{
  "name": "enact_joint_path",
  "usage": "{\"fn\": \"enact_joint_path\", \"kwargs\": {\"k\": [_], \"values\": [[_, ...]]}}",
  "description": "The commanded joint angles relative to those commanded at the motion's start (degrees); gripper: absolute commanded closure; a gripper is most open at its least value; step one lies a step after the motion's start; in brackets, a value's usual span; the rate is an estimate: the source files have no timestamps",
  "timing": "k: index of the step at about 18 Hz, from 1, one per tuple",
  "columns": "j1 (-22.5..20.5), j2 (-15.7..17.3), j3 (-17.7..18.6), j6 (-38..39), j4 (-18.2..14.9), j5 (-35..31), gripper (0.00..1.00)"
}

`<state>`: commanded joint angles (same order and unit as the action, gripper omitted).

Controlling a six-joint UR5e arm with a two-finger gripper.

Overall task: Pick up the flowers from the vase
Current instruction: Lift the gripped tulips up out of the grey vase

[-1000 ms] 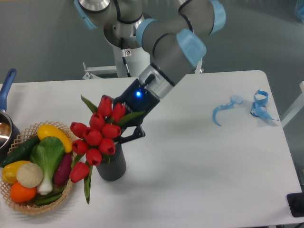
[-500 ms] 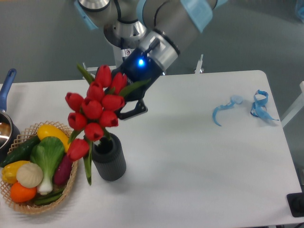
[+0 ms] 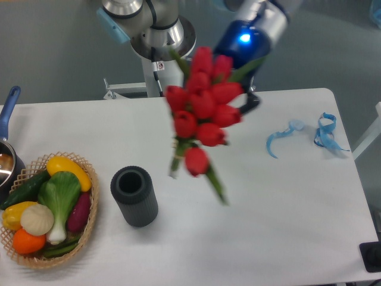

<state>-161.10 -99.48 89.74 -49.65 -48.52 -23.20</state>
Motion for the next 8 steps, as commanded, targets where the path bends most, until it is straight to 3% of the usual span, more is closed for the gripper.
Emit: {"fn": "enact_joint_path", "kwargs": {"k": [3, 8], "values": [[-1.7, -3.1, -1.5, -3.8, 0.2, -0.1, 0.64], [-4.1, -3.7, -1.3, -4.6, 0.4, -0.1, 0.64]]}}
